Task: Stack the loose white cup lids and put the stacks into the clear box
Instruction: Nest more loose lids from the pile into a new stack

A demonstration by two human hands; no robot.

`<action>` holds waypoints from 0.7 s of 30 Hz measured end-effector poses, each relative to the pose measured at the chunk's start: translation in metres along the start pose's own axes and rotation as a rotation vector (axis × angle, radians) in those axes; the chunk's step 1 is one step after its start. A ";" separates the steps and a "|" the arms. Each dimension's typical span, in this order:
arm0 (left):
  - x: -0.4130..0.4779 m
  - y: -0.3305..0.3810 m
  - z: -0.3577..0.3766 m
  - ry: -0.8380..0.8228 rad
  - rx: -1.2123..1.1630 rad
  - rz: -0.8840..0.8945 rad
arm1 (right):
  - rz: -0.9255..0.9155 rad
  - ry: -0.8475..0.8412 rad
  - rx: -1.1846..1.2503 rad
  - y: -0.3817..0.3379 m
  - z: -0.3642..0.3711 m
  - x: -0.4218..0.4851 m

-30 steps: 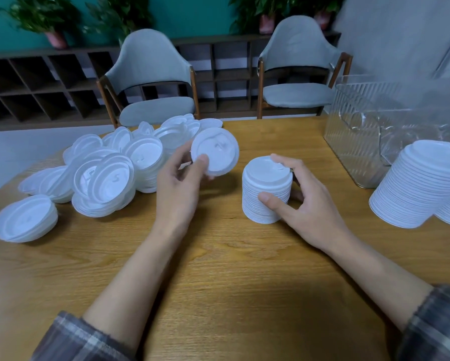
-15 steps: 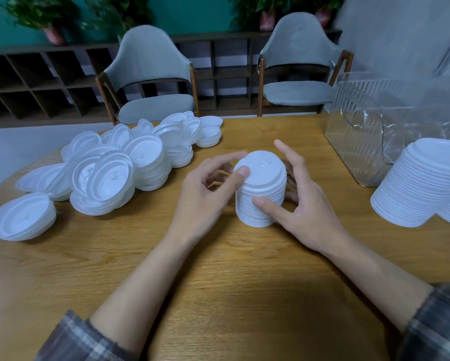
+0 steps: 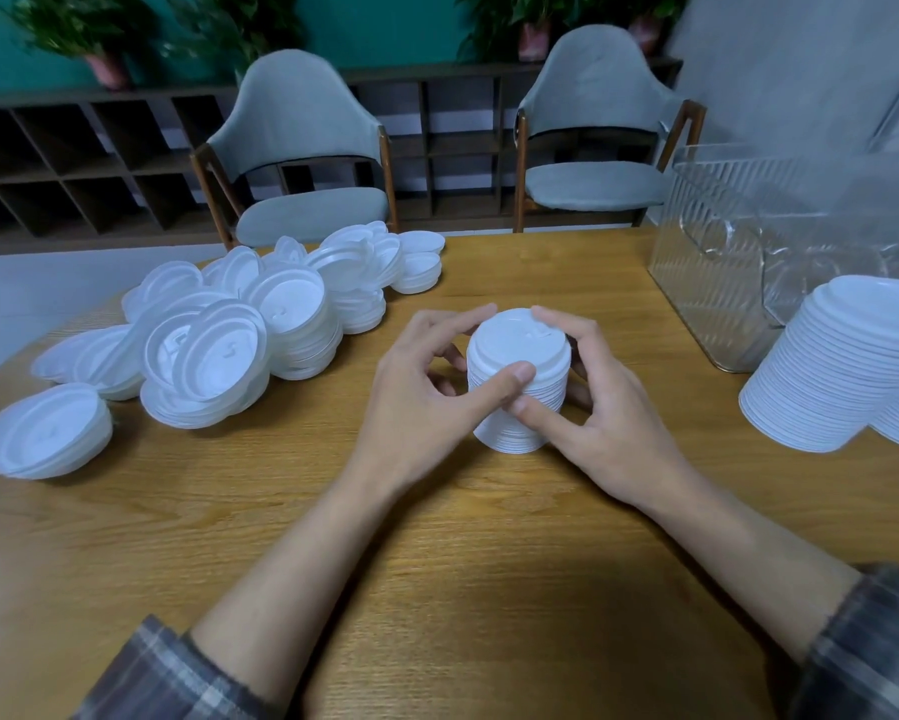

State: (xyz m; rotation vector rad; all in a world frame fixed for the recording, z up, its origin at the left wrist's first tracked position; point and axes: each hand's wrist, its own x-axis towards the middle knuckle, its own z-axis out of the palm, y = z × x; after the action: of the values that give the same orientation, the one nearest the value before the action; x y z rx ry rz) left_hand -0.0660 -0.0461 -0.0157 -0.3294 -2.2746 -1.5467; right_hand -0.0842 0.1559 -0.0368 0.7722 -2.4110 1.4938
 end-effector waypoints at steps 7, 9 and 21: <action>-0.001 -0.014 0.009 -0.061 -0.019 0.028 | 0.005 -0.085 -0.070 0.001 0.003 0.001; -0.001 -0.018 0.012 -0.114 -0.013 0.040 | -0.012 -0.089 -0.077 0.003 0.004 0.002; -0.006 -0.017 0.009 -0.055 0.048 0.062 | -0.055 0.017 -0.163 -0.004 0.011 -0.001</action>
State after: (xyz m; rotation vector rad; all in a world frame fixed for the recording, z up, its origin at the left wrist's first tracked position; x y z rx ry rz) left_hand -0.0684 -0.0444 -0.0359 -0.4300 -2.3171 -1.4673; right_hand -0.0801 0.1453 -0.0394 0.7799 -2.4410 1.2600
